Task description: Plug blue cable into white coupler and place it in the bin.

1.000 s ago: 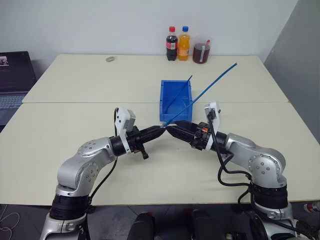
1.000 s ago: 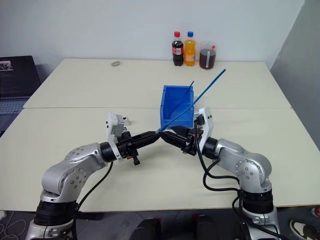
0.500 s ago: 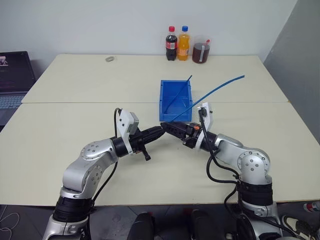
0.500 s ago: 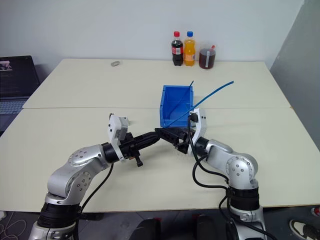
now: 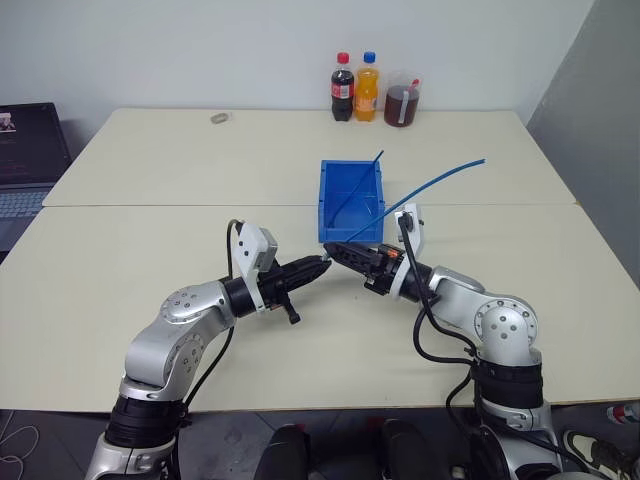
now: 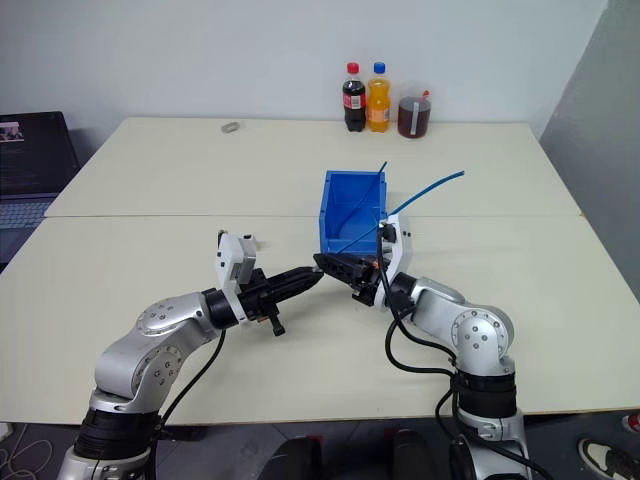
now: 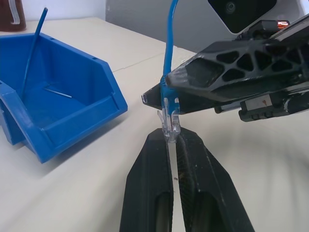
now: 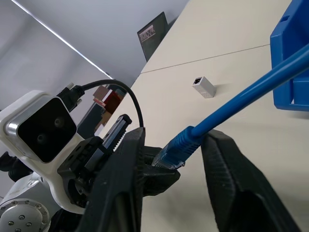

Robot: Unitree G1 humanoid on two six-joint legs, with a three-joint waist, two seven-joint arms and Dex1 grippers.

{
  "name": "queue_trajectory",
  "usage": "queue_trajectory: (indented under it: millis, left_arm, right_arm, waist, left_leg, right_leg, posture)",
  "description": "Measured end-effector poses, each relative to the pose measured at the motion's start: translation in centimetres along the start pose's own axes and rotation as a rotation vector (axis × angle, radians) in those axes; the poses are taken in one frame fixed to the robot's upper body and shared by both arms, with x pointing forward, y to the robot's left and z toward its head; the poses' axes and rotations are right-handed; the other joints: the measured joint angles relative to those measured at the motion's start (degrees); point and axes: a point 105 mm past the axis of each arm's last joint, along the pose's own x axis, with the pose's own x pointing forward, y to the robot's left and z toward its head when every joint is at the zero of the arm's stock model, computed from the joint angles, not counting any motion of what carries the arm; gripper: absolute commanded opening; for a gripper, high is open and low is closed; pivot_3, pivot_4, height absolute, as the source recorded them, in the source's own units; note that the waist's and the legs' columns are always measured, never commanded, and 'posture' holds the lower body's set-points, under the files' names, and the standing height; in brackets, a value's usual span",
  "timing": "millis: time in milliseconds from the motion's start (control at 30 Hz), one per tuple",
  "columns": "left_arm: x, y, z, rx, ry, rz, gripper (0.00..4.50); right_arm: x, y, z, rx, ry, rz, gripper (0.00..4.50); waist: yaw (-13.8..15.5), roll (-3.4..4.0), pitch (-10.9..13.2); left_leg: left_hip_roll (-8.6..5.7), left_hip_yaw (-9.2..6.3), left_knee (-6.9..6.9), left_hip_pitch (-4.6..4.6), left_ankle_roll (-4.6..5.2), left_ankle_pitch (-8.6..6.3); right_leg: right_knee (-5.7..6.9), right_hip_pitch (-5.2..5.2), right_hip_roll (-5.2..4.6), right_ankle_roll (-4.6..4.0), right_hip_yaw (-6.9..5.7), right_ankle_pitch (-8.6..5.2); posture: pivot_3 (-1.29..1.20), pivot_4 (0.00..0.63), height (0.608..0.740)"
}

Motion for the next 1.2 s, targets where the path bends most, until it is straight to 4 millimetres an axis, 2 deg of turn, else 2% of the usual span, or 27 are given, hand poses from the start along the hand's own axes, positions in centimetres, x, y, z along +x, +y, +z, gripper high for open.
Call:
queue_trajectory:
  millis: [133,500,567,867,1000,1067,1200]
  left_arm:
    - [-0.1,0.0,-0.2,0.000,0.003,0.004,0.00]
    - [-0.1,0.1,0.0,0.040,-0.009,0.013,0.00]
    - [-0.1,0.0,0.0,0.041,-0.010,0.011,0.60]
    - [-1.4,0.0,-1.8,-0.021,0.048,0.021,2.35]
    - [-3.9,0.3,-4.0,-0.086,0.125,0.080,3.23]
    - [-5.4,0.3,-5.3,-0.117,0.167,0.108,3.63]
    - [-6.8,1.0,-6.8,-0.130,0.200,0.172,4.50]
  right_arm:
    - [0.0,0.0,0.0,0.005,0.000,0.004,0.19]
    - [-0.1,0.2,0.2,0.040,-0.007,0.021,0.13]
    - [-0.1,0.2,0.2,0.046,-0.008,0.025,0.13]
    - [-0.3,0.4,0.3,0.016,0.004,0.048,0.13]
    - [-1.1,0.5,0.9,-0.116,0.017,0.065,0.13]
    - [-1.6,1.2,0.9,-0.272,0.046,0.098,0.13]
    - [-2.0,1.4,0.3,-0.404,0.086,0.134,0.13]
  waist:
    - [0.0,0.01,0.0]
    - [0.0,0.01,0.0]
    - [0.0,0.01,0.0]
    - [-0.1,0.02,0.0]
    - [-0.3,0.04,0.0]
    - [-0.3,0.05,0.0]
    - [-0.2,0.05,0.0]
  left_leg:
    - [0.01,0.00,-0.01,0.00,0.00,0.00]
    - [0.00,0.00,-0.01,0.00,0.00,0.00]
    - [0.01,0.00,-0.01,0.00,0.00,0.00]
    - [0.01,0.02,-0.03,0.01,0.01,-0.01]
    - [0.02,0.02,-0.06,0.00,0.03,-0.02]
    - [0.02,0.03,-0.07,0.01,0.04,-0.03]
    - [0.04,0.01,-0.06,0.01,0.04,-0.03]
  right_leg:
    - [0.00,-0.01,0.01,0.00,0.00,0.00]
    - [0.00,-0.01,0.00,-0.01,0.00,0.00]
    - [0.00,-0.01,0.00,-0.01,0.00,0.00]
    - [-0.01,-0.01,0.01,-0.01,0.03,-0.01]
    - [-0.03,-0.04,0.00,-0.03,0.02,-0.03]
    - [-0.05,-0.04,0.00,-0.02,0.01,-0.04]
    - [-0.05,-0.03,-0.01,-0.02,-0.02,-0.04]
  posture:
    - [0.00,0.150,0.740]
    - [0.00,0.150,0.740]
    - [0.00,0.150,0.740]
    - [0.00,0.150,0.740]
    - [0.00,0.150,0.740]
    - [0.00,0.150,0.740]
    - [0.00,0.150,0.740]
